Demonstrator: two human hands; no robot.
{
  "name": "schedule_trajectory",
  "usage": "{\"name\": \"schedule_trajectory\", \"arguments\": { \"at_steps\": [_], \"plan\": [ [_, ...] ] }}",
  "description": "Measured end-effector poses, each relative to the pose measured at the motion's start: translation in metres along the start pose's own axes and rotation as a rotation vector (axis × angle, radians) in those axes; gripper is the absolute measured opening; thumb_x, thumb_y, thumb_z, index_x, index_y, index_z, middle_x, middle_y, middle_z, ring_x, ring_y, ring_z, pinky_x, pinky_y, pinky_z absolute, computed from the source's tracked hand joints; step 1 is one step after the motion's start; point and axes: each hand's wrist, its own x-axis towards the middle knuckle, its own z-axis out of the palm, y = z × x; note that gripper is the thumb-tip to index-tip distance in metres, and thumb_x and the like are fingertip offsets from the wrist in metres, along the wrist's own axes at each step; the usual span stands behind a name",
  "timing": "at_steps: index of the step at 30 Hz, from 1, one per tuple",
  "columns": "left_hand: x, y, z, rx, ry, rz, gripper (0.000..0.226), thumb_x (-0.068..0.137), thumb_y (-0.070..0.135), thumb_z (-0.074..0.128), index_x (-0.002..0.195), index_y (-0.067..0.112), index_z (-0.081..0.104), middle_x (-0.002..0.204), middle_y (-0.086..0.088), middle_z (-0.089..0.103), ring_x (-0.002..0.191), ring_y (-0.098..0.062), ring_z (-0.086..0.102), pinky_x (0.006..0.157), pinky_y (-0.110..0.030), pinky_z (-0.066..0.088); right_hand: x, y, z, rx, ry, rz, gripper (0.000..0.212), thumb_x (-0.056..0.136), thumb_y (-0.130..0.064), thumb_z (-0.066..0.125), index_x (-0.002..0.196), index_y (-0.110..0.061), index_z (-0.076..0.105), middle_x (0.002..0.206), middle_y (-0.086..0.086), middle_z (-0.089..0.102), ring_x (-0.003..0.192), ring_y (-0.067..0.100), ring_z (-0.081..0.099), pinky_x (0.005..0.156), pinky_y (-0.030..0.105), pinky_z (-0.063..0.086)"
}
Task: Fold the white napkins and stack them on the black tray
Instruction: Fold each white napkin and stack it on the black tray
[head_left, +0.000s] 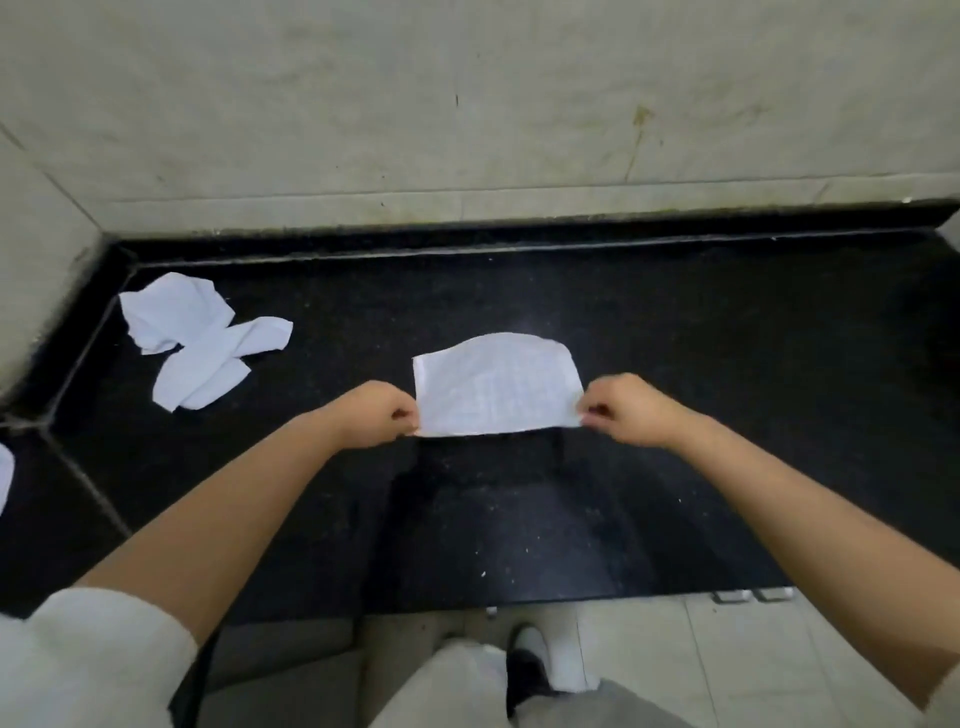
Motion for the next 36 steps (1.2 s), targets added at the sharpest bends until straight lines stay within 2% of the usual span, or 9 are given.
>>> {"name": "schedule_trajectory", "arguments": {
  "at_steps": [4,7,9,11,15,21,24,28,36],
  "plan": [
    [-0.004,-0.010,0.033,-0.061,-0.376,-0.069,0.018,0.094,0.020,0.050,0.090,0.012,0.066,0.068,0.009,0.057,0.059,0.000,0.052,0.064,-0.017,0.041,-0.016,-0.006,0.041,0.174,-0.439,0.099,0.015,0.087,-0.008,0.057,0.094,0.001,0.066,0.079,0.006,0.064,0.053,-0.005,0.057,0.058,0.010,0.039],
    [-0.001,-0.009,0.047,-0.046,-0.550,-0.114,0.016,0.094,0.023,0.050,0.085,0.020,0.063,0.070,0.015,0.055,0.062,0.001,0.051,0.061,-0.016,0.040,-0.014,-0.006,0.045,0.236,-0.643,0.176,0.017,0.087,-0.008,0.056,0.102,-0.004,0.065,0.069,-0.005,0.057,0.052,-0.002,0.054,0.059,0.011,0.041],
    [0.006,-0.010,0.052,-0.046,-0.538,-0.099,0.015,0.093,0.022,0.051,0.092,0.017,0.065,0.073,0.013,0.056,0.061,-0.001,0.051,0.062,-0.015,0.040,-0.007,-0.005,0.044,0.209,-0.701,0.207,0.020,0.087,-0.007,0.054,0.104,-0.004,0.064,0.065,-0.009,0.055,0.055,0.000,0.054,0.060,0.015,0.041],
    [0.014,-0.010,0.050,-0.040,-0.437,-0.093,0.022,0.093,0.019,0.050,0.105,0.008,0.066,0.084,0.007,0.060,0.066,-0.005,0.055,0.066,-0.016,0.041,0.004,0.000,0.044,0.204,-0.602,0.220,0.021,0.087,-0.006,0.052,0.104,-0.002,0.065,0.066,-0.010,0.056,0.055,-0.001,0.055,0.061,0.017,0.042],
    [0.037,-0.015,0.039,0.033,-0.020,-0.148,0.027,0.096,0.018,0.046,0.115,0.010,0.062,0.117,-0.006,0.061,0.107,-0.019,0.057,0.091,-0.028,0.044,0.031,0.011,0.043,0.157,-0.226,0.262,0.023,0.087,-0.002,0.048,0.099,-0.001,0.067,0.098,0.005,0.066,0.091,0.020,0.060,0.077,0.025,0.043],
    [0.075,-0.023,0.041,0.027,0.248,-0.225,0.025,0.097,0.017,0.042,0.111,0.011,0.062,0.115,-0.007,0.057,0.103,-0.019,0.055,0.087,-0.029,0.046,0.067,0.027,0.053,0.118,-0.043,0.365,0.031,0.089,-0.002,0.041,0.103,-0.004,0.068,0.113,0.012,0.066,0.103,0.028,0.060,0.082,0.029,0.046],
    [0.086,-0.027,0.048,0.072,0.247,-0.230,0.028,0.098,0.016,0.039,0.111,0.010,0.063,0.117,-0.007,0.056,0.107,-0.019,0.053,0.086,-0.027,0.045,0.074,0.030,0.061,0.102,-0.064,0.391,0.030,0.087,0.000,0.041,0.100,-0.002,0.068,0.107,0.014,0.064,0.099,0.029,0.058,0.073,0.029,0.044],
    [0.090,-0.032,0.056,0.136,0.217,-0.268,0.030,0.098,0.017,0.038,0.109,0.010,0.065,0.115,-0.006,0.057,0.103,-0.019,0.057,0.080,-0.024,0.045,0.079,0.030,0.062,0.135,-0.102,0.434,0.026,0.084,0.000,0.043,0.088,-0.003,0.068,0.077,0.007,0.058,0.078,0.023,0.053,0.060,0.024,0.038],
    [0.091,-0.039,0.054,0.227,0.100,-0.261,0.028,0.098,0.014,0.038,0.105,0.009,0.064,0.113,-0.007,0.060,0.101,-0.019,0.060,0.082,-0.025,0.047,0.081,0.028,0.059,0.139,-0.166,0.408,0.024,0.086,-0.002,0.044,0.098,-0.001,0.064,0.106,0.016,0.065,0.096,0.030,0.060,0.067,0.024,0.038]
  ]
}}
